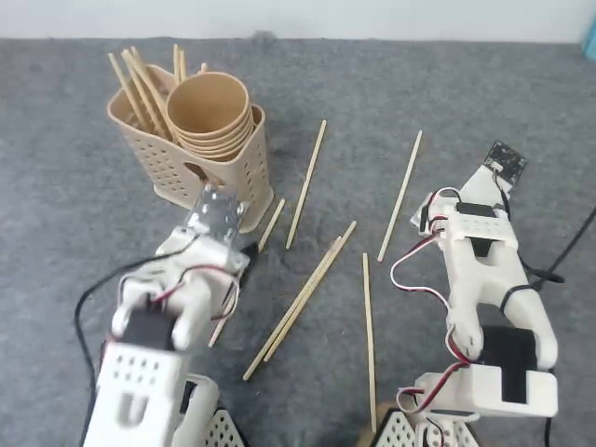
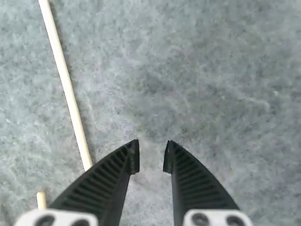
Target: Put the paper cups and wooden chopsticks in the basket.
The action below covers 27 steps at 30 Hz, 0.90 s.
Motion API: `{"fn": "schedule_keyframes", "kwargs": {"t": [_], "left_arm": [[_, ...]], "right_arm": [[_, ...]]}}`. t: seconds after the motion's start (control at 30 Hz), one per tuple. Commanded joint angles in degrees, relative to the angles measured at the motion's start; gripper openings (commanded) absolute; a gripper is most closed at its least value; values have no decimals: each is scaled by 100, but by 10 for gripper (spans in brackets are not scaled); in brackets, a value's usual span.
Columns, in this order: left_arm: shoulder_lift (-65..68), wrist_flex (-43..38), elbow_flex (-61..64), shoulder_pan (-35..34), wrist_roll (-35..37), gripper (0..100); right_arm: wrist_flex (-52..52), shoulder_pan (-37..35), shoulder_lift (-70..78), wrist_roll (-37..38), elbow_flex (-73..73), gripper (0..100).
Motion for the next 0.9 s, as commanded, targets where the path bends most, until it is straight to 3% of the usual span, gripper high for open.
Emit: {"fn": "schedule_keyframes", "kwargs": {"t": [0.0, 0.23, 0.33, 0.5, 0.87], "left_arm": [[1820, -976, -31, 220, 255, 201], [4607, -2224, -936, 316, 862, 156], [5275, -1793, -1543, 352, 853, 110], [6075, -2022, -1912, 352, 897, 90], [6330, -1037, -2316, 826, 888, 91]], "right_arm": [[-92, -75, -48, -26, -149, 93], [-75, -75, -48, -26, -149, 93], [-66, -75, -48, -26, -149, 94], [-66, -66, -48, -18, -149, 97], [-48, -84, -48, 422, -149, 94]]}}
